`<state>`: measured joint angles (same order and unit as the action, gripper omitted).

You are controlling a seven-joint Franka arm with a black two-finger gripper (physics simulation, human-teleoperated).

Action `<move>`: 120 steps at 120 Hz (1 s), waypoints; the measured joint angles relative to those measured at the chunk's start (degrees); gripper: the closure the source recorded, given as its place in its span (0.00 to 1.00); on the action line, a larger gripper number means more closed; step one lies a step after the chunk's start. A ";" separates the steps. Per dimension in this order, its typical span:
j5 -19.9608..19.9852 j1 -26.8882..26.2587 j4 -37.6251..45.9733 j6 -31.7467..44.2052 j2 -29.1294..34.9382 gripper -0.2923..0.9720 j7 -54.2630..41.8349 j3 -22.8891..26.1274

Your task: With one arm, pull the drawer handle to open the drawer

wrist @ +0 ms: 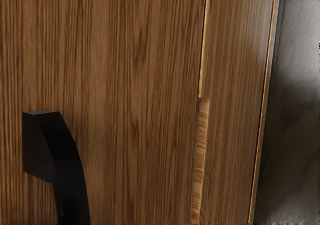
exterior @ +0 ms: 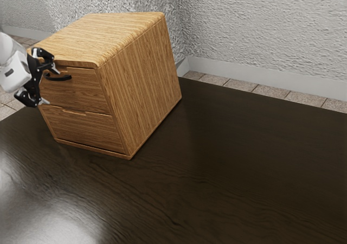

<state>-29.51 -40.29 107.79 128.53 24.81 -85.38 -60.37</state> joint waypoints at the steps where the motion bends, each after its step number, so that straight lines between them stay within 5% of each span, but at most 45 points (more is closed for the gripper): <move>1: -0.01 0.04 0.07 0.01 0.00 0.22 0.02 0.00; 46: -0.12 3.03 2.13 0.16 0.12 0.23 0.88 0.78; 120: 1.38 23.67 14.84 0.15 8.70 0.29 1.52 19.95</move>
<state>-28.13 -16.62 122.63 128.68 33.51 -83.86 -40.42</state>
